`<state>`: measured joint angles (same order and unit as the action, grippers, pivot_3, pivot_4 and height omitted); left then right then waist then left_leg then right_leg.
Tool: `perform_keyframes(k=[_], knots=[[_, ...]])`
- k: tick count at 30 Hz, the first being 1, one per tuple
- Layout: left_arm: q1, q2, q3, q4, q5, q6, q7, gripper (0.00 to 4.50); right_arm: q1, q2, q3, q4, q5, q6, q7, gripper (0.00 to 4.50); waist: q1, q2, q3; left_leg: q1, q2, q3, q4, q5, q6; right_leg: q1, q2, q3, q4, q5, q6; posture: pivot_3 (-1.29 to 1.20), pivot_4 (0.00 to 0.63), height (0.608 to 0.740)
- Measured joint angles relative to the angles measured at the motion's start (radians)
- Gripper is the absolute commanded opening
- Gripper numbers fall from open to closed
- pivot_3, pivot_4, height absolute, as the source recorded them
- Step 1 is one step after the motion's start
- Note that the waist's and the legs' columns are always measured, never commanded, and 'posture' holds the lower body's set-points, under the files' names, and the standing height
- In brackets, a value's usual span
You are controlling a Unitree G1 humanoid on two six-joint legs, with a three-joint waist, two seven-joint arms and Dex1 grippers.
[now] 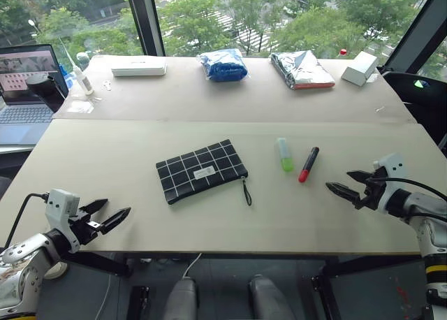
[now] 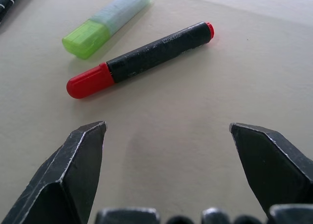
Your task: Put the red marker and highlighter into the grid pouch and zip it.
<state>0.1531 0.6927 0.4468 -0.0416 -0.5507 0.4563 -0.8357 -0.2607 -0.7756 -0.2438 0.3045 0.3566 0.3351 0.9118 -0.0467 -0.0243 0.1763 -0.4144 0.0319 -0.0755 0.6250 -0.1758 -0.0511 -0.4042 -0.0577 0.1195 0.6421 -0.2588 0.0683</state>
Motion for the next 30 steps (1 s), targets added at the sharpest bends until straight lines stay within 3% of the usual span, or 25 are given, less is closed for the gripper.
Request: perform_keyframes(k=[7, 10, 16, 18, 24, 30], knots=[[-0.003, 0.0, -0.007, -0.005, 0.015, -0.005, 0.001, 4.5, 0.005, 0.0, -0.001, 0.0, 0.0, 0.0, -0.008, 4.47, 0.0, 0.0, 0.0, 0.0, 0.0, 0.0, 0.0, 0.0, 0.0, 0.0, 0.0, 0.0, 0.0, 0.0, 0.0, 0.0, 0.15, 0.74], [-0.008, 0.001, -0.046, 0.01, 0.062, -0.104, -0.038, 4.5, 0.004, 0.001, -0.002, 0.0, 0.002, 0.001, -0.014, 4.47, 0.001, 0.0, 0.0, 0.0, 0.0, 0.0, 0.0, 0.0, 0.0, 0.0, 0.0, 0.0, 0.0, 0.0, 0.0, 0.0, 0.15, 0.74], [-0.078, 0.067, -0.149, 0.137, 0.24, -0.452, -0.157, 4.5, -0.033, 0.005, -0.032, -0.057, 0.092, 0.092, -0.004, 2.82, 0.001, 0.0, 0.0, 0.0, 0.0, 0.0, 0.0, 0.0, 0.0, 0.0, 0.0, 0.0, 0.0, 0.0, 0.0, 0.0, 0.15, 0.74], [-0.112, 0.09, -0.177, 0.157, 0.297, -0.566, -0.17, 4.5, -0.058, 0.004, -0.04, -0.113, 0.117, 0.116, 0.005, 1.95, 0.001, 0.0, 0.0, 0.0, 0.0, 0.0, 0.0, 0.0, 0.0, 0.0, 0.0, 0.0, 0.0, 0.0, 0.0, 0.0, 0.15, 0.74], [-0.202, 0.122, -0.252, 0.282, 0.416, -0.785, -0.18, 4.5, -0.113, 0.031, -0.001, -0.233, 0.147, 0.18, 0.009, 0.03, 0.0, 0.0, 0.0, 0.0, 0.0, 0.0, 0.0, 0.0, 0.0, 0.0, 0.0, 0.0, 0.0, 0.0, 0.0, 0.0, 0.15, 0.74], [-0.307, 0.135, -0.331, 0.355, 0.503, -0.945, -0.175, 4.5, -0.266, 0.199, 0.158, -0.276, 0.112, 0.213, -0.087, 0.03, -0.003, 0.0, 0.0, 0.0, 0.0, 0.0, -0.001, 0.0, 0.0, -0.002, 0.0, 0.0, 0.002, 0.002, -0.003, 0.0, 0.15, 0.74]])
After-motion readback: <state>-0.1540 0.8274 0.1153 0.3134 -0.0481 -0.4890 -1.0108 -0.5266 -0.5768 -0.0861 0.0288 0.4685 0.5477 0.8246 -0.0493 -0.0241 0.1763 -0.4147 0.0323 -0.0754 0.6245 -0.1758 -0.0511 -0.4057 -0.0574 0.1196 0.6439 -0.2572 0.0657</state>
